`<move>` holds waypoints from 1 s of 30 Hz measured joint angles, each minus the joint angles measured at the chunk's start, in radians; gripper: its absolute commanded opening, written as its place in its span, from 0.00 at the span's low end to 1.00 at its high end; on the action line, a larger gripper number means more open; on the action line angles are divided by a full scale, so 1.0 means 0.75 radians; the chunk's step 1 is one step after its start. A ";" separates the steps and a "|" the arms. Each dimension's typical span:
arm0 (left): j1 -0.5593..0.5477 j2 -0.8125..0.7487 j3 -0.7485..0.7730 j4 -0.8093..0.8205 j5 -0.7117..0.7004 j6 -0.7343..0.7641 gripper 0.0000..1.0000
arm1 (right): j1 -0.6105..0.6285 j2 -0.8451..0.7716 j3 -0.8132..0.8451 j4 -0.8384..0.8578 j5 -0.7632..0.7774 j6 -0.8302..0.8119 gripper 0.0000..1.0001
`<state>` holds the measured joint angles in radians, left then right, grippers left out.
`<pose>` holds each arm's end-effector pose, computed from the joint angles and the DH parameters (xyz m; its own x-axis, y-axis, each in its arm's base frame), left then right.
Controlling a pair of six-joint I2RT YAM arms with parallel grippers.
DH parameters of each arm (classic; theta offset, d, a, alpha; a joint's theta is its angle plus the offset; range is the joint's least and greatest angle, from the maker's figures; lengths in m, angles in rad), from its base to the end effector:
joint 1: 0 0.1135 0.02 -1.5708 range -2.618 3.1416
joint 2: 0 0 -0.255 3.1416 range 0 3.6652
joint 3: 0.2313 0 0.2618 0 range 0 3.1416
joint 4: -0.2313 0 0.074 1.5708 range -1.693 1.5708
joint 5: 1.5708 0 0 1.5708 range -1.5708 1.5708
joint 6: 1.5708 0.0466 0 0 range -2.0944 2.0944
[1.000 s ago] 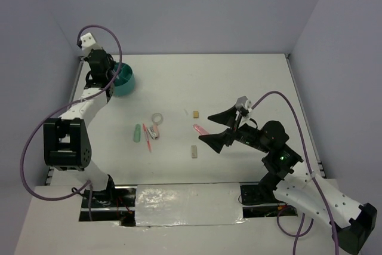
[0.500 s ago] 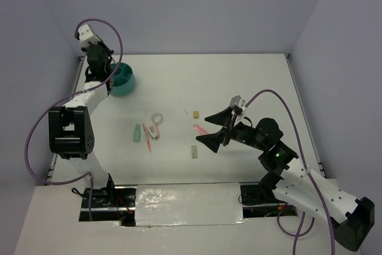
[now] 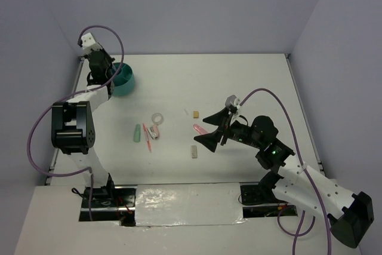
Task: Sort the stationery into containers
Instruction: Place the pen in the storage box.
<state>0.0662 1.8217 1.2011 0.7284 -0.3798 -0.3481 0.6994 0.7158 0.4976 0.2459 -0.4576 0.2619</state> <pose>0.4400 0.0465 0.2738 0.2473 -0.3011 -0.9210 -0.3668 0.8506 -0.3766 0.1437 0.1478 0.2875 -0.2166 0.1214 -0.9687 -0.8897 0.3839 0.2470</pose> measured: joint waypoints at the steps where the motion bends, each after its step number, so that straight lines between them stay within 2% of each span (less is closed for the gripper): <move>1: -0.001 0.000 -0.009 0.007 0.001 -0.002 0.00 | 0.000 0.000 0.000 0.000 -0.001 -0.002 1.00; 3: -0.001 0.000 -0.035 0.017 -0.001 -0.011 0.02 | 0.000 -0.001 0.000 0.000 -0.003 -0.004 1.00; 4: 0.000 0.000 -0.054 0.025 -0.001 -0.025 0.08 | 0.000 -0.001 0.000 0.000 -0.003 -0.004 1.00; 6: -0.001 0.000 -0.096 0.036 -0.007 -0.034 0.14 | 0.000 -0.001 0.000 0.000 -0.004 -0.008 1.00; 9: 0.000 0.000 -0.136 0.036 -0.011 -0.039 0.34 | 0.000 -0.002 0.000 -0.001 -0.004 -0.013 1.00; 10: 0.000 0.000 -0.144 0.037 -0.010 -0.041 0.54 | 0.000 -0.003 0.000 -0.001 -0.004 -0.014 1.00; 11: 0.000 0.000 -0.149 0.034 -0.009 -0.039 0.63 | 0.000 -0.004 0.000 -0.001 -0.003 -0.015 1.00; 13: -0.001 0.000 -0.151 0.035 -0.005 -0.066 0.76 | 0.000 -0.007 0.000 -0.001 -0.003 -0.019 1.00; 15: 0.000 -0.002 -0.151 0.039 0.003 -0.077 0.83 | 0.000 -0.007 0.000 -0.001 -0.003 -0.022 1.00; 16: -0.001 -0.006 -0.153 0.034 0.007 -0.094 0.99 | 0.000 -0.007 0.000 -0.002 -0.003 -0.023 1.00; 20: -0.001 -0.071 -0.159 -0.016 0.015 -0.138 0.99 | 0.000 0.011 0.003 -0.004 0.005 -0.022 1.00; 23: -0.001 -0.175 -0.105 -0.196 -0.002 -0.199 0.99 | 0.000 0.098 0.034 -0.029 0.062 -0.007 1.00; 26: -0.001 -0.275 0.129 -0.569 -0.018 -0.308 0.99 | 0.029 0.301 0.167 -0.094 0.184 0.041 1.00; 28: -0.001 -0.357 0.304 -0.852 -0.004 -0.382 0.99 | 0.102 0.463 0.263 -0.142 0.327 0.075 1.00; 30: -0.001 -0.450 0.387 -1.064 0.044 -0.427 0.99 | 0.211 0.619 0.372 -0.236 0.488 0.123 1.00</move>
<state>0.0658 1.4845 1.4910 -0.0692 -0.3470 -0.6685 0.8574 1.1801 0.7769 0.0689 -0.0917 0.3538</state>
